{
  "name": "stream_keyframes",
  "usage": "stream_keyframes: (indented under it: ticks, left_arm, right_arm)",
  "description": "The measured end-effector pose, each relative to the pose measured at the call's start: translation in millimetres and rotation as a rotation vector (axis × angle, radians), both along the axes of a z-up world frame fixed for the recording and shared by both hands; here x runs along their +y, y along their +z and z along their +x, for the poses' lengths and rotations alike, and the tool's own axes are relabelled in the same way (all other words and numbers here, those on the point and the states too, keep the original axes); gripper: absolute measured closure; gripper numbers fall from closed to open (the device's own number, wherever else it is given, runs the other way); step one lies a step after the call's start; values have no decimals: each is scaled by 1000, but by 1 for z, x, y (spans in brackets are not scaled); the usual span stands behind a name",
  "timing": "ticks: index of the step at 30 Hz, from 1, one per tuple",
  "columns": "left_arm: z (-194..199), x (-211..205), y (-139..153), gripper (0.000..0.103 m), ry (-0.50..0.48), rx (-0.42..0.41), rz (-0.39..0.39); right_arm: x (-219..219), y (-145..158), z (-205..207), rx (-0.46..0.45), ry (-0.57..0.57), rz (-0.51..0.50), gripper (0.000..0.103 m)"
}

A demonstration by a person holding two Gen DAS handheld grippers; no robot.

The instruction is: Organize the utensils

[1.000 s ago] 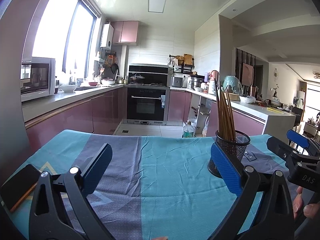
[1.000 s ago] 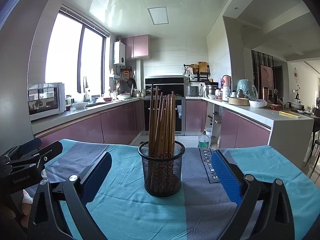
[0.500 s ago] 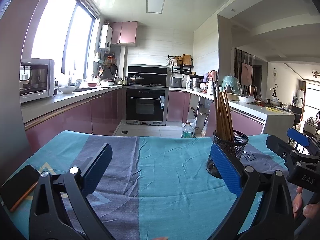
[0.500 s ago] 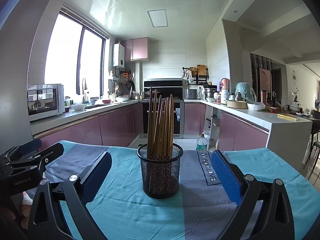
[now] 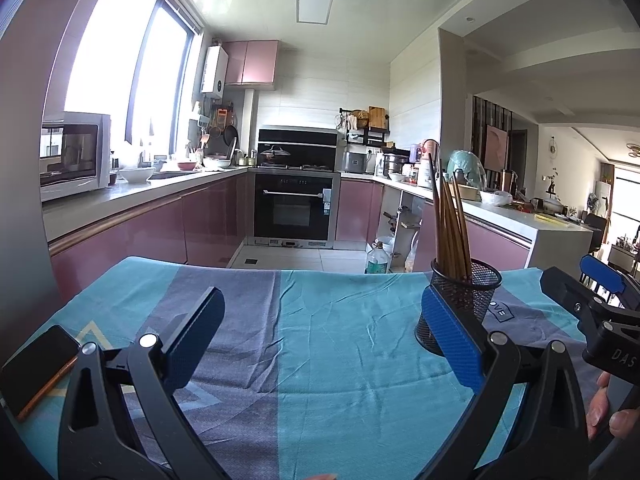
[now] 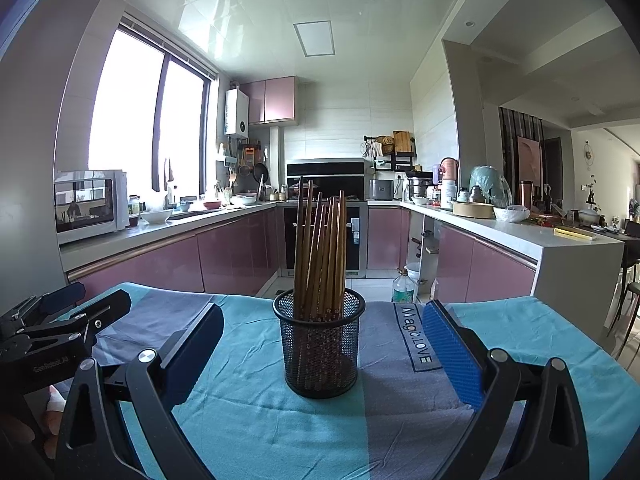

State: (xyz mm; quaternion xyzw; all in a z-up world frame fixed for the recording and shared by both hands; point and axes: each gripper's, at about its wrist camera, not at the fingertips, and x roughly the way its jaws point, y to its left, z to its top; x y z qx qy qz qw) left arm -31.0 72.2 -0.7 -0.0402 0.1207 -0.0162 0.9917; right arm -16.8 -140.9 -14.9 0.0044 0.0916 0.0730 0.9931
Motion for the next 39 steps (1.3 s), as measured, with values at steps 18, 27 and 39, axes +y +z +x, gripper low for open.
stream_keyframes:
  ticks: [18,27,39]
  left_arm:
    - [4,0,-3,6,2,12,-5]
    - [4,0,-3,6,1,11,-5]
    - [5,0,-3,6,0,13,-5]
  right_arm:
    - [-1,0,0,-1,-3,-1,7]
    - [-1,2,0,-3,-4,0,7]
    - [-1,2,0,-3,-2,2,7]
